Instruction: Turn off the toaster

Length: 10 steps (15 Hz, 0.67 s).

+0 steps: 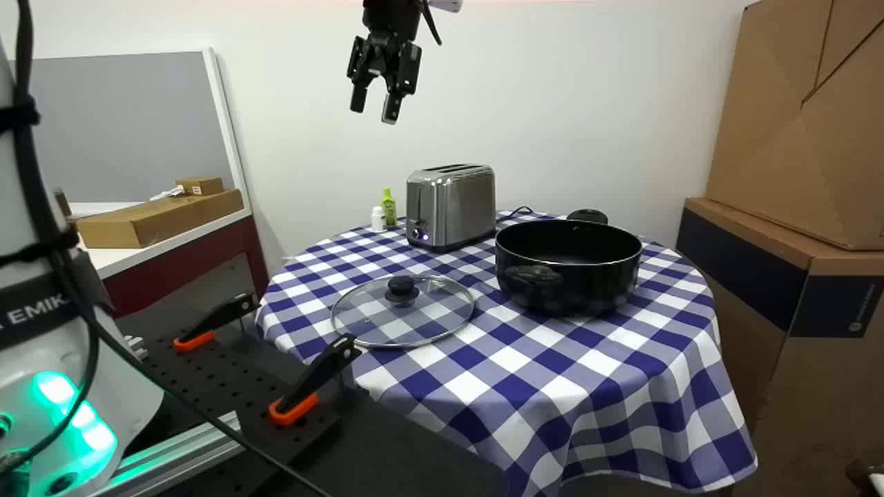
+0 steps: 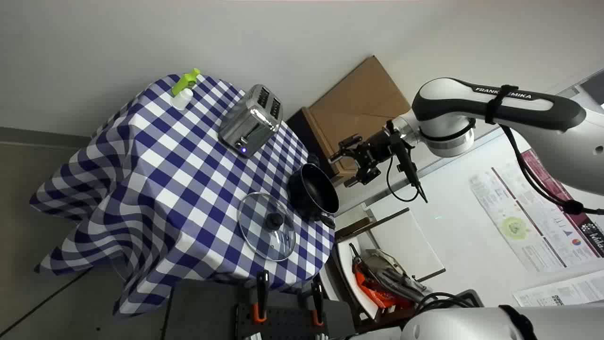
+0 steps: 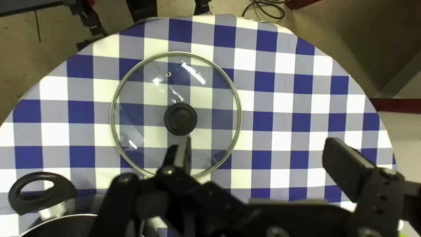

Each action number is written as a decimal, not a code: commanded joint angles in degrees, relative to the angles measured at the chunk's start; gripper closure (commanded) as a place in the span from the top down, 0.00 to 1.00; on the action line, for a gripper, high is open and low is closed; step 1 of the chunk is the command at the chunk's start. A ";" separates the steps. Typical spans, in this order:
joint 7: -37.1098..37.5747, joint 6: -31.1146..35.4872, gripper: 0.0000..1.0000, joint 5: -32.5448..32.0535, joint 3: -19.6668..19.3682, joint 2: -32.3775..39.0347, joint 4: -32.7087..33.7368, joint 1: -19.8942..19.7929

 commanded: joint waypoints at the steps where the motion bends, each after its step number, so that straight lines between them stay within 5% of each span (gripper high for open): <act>1: -0.09 -0.11 1.00 0.09 0.61 0.02 0.13 -0.64; 7: 0.11 0.51 1.00 -0.47 0.75 0.23 0.07 -0.68; 10: 1.47 9.34 1.00 -2.26 1.67 1.62 -1.70 -0.59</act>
